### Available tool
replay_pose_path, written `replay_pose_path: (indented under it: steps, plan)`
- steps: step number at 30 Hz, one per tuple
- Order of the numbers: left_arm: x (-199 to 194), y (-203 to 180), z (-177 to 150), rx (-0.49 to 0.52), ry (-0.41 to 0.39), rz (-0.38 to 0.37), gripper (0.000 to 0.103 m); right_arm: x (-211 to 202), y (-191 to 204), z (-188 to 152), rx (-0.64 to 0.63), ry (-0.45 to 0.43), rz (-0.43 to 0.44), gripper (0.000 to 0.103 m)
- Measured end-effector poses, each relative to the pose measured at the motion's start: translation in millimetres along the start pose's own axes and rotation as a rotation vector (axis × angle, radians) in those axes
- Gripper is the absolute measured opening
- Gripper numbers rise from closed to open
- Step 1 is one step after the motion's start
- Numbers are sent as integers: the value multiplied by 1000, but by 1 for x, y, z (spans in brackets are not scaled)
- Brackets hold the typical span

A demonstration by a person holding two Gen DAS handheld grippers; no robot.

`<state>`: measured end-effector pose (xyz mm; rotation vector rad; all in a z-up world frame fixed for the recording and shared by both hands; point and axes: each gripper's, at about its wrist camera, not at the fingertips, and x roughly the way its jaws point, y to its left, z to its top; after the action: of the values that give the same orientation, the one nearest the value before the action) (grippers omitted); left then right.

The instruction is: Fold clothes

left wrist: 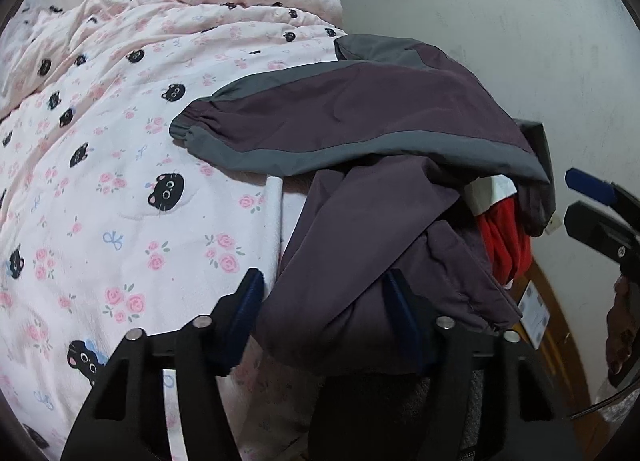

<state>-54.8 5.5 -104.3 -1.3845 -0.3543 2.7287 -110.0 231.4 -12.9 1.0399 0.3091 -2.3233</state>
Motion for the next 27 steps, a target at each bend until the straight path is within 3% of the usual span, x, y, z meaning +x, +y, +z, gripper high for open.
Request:
replay_pose_path:
  steps: [4, 10, 16, 27]
  plan:
    - [-2, -4, 0, 24, -14, 17, 30, 0, 0, 1, 1, -1, 3, 103]
    - [-10, -5, 1, 37, -42, 23, 12, 1, 5, 3, -13, -1, 7, 103]
    - [-23, -4, 4, 32, -76, 9, 5, 3, 14, 6, -26, -1, 26, 103]
    - [-62, 10, 13, -18, -174, 23, 4, 4, 36, 9, -73, -8, 50, 103]
